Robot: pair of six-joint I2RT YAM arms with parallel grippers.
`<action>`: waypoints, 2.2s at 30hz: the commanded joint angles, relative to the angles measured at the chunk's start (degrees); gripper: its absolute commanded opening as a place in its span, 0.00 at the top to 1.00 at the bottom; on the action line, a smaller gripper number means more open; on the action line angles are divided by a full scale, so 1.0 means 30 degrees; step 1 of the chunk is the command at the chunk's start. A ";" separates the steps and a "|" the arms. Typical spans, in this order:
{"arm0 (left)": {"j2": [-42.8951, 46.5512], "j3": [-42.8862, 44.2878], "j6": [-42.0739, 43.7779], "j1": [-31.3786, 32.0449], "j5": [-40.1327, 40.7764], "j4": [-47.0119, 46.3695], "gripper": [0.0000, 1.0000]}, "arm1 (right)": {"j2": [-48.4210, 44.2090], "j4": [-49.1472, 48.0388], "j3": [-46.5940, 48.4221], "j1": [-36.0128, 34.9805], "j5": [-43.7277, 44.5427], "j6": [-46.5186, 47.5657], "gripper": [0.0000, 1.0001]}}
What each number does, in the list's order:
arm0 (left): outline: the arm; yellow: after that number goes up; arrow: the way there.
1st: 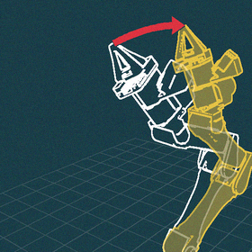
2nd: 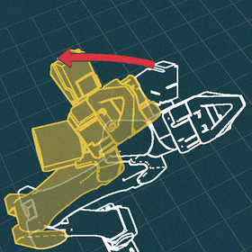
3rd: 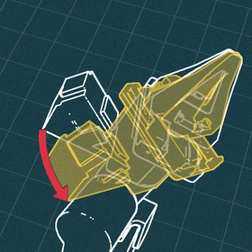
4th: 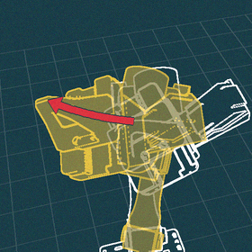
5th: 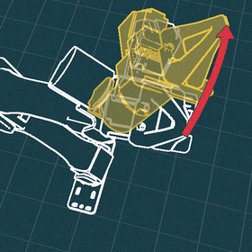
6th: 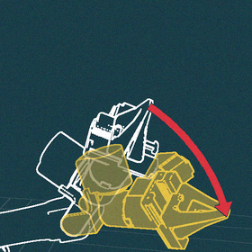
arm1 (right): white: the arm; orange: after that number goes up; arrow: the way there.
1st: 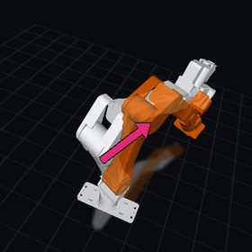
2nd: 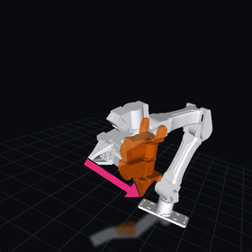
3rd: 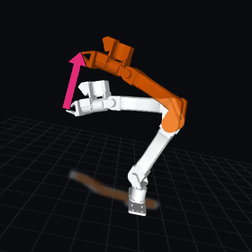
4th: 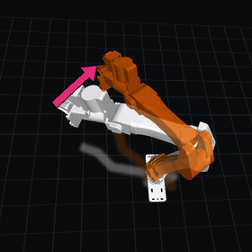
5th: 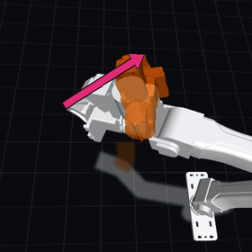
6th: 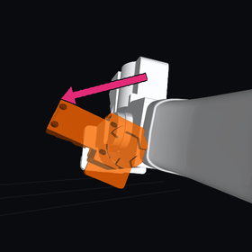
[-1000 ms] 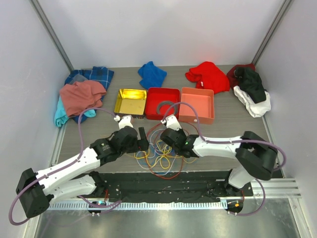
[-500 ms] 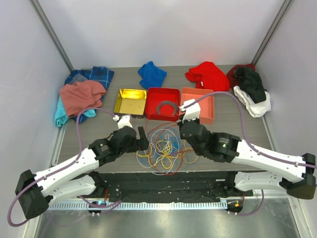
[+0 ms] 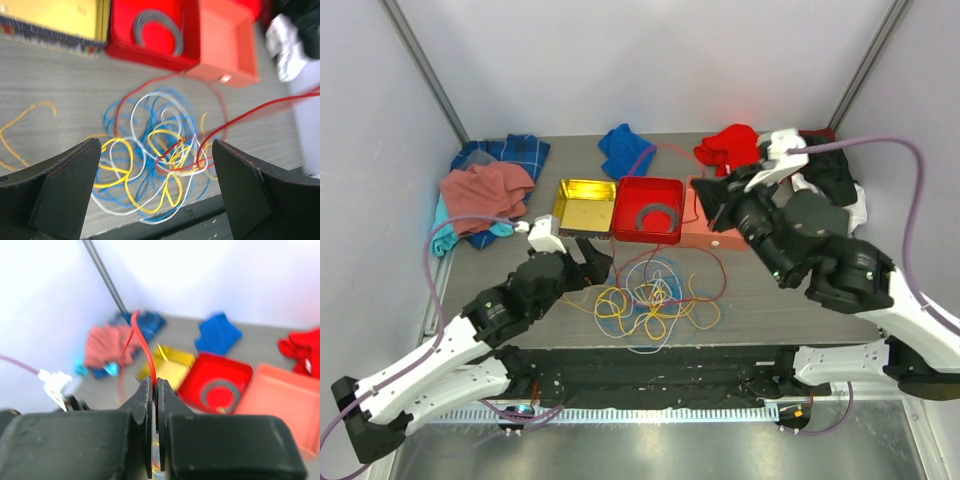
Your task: Untangle the cables
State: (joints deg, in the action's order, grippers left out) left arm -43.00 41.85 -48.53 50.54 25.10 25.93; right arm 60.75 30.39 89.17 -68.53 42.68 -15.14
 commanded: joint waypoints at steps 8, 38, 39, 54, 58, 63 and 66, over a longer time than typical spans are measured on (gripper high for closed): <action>0.1795 -0.0325 0.0240 -0.0002 0.1067 -0.0675 0.00 | 0.3241 -0.1840 0.9584 -0.0095 -0.2388 0.2437 0.99; 0.0364 -0.5891 0.1968 0.0261 -0.7430 -1.8543 0.00 | 0.2543 -0.2572 0.8423 -0.0095 -0.3531 0.1588 0.99; 0.0128 -0.5921 0.2056 0.0319 -0.7372 -1.8895 0.00 | 0.2572 -0.2543 0.8423 -0.0095 -0.3532 0.1559 0.99; -0.6084 -0.3314 0.3696 0.0379 -0.6200 -2.0978 0.18 | 0.2309 -0.2308 0.8072 -0.0066 -0.3884 0.1383 0.99; -0.6641 -0.2494 0.4048 0.0379 -0.6404 -2.0891 0.54 | 0.1840 -0.2338 0.7400 -0.0066 -0.3678 0.1383 0.99; -0.7022 -0.1588 0.3990 0.0378 -0.6551 -2.0920 0.63 | 0.1138 -0.2630 0.6229 -0.0095 -0.3591 0.1091 0.99; -0.7344 -0.0711 0.3815 0.0379 -0.6783 -2.0540 0.39 | 0.0757 -0.2718 0.5526 -0.0095 -0.3619 0.0799 0.99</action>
State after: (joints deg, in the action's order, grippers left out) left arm -64.10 34.94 -37.87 51.42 5.10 -33.10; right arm 64.90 25.04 107.74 -68.53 31.79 -11.22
